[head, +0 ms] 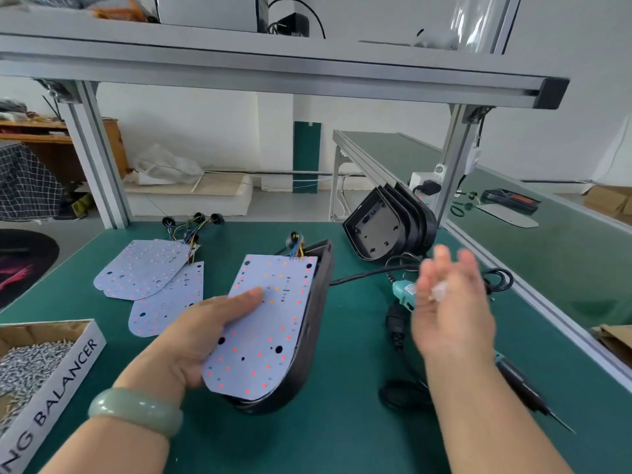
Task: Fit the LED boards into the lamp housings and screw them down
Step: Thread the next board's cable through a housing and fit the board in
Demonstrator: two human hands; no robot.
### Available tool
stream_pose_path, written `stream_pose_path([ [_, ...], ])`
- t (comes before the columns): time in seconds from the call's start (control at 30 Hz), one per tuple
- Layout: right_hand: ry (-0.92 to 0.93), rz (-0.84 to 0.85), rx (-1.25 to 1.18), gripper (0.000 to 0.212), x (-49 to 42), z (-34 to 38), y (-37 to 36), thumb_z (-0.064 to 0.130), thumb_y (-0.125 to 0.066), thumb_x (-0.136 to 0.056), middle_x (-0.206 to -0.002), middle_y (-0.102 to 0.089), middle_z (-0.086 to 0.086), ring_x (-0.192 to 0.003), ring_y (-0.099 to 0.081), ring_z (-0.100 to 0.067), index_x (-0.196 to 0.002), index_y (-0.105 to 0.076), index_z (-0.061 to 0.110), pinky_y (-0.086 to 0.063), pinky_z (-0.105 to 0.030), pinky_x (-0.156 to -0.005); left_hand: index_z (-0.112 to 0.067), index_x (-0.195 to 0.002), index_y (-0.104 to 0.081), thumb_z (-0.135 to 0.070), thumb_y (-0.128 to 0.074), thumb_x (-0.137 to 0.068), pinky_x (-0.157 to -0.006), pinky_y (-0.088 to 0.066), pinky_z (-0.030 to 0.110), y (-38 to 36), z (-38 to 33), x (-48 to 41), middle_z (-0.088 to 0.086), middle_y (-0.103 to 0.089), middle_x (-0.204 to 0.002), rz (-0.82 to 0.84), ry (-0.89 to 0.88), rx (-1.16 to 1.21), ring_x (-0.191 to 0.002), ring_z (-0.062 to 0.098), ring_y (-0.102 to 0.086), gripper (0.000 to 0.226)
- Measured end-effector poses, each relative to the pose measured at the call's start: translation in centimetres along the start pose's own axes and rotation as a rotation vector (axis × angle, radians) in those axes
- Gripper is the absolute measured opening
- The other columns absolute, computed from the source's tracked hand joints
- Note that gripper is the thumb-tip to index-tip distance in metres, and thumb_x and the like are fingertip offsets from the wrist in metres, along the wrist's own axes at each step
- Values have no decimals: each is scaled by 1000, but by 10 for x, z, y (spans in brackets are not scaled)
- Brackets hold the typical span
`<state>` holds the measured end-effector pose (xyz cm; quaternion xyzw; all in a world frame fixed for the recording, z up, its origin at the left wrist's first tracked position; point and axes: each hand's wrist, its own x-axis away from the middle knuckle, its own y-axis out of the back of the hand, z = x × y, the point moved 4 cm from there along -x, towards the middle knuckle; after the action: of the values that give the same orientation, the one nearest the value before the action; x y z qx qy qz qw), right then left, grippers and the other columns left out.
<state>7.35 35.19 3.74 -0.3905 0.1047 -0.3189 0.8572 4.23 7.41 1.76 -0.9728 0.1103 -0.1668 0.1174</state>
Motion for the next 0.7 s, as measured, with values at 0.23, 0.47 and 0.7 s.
stream_pose_path([
  [0.23,-33,641,718,42,33,-60,-38,-8,-50,-93,-112,-72,-3,-102,-63,-13,-112,-67,25,-49,-31,-96,-12,-91,-77,-60,-72,-66,-64,-60,38,-17,5,9,19,-73,-96,209,-107,-190,-80,31,-72,54],
  [0.47,-325,944,640,24,58,-70,-34,4,-62,-83,-101,-73,-4,-95,-67,-21,-105,-70,9,-53,-44,-92,-14,-84,-79,-60,-58,-62,-55,-57,30,-30,0,9,13,-75,-90,203,-147,-81,-74,25,-73,55],
  [0.7,-262,65,510,21,3,-52,-8,16,-50,-97,-45,-41,3,-41,-42,-11,-78,-56,11,-47,-34,-74,-19,-86,-78,-67,-79,-48,-48,-54,29,16,-26,15,10,-74,-81,77,-340,88,-58,22,-69,62],
])
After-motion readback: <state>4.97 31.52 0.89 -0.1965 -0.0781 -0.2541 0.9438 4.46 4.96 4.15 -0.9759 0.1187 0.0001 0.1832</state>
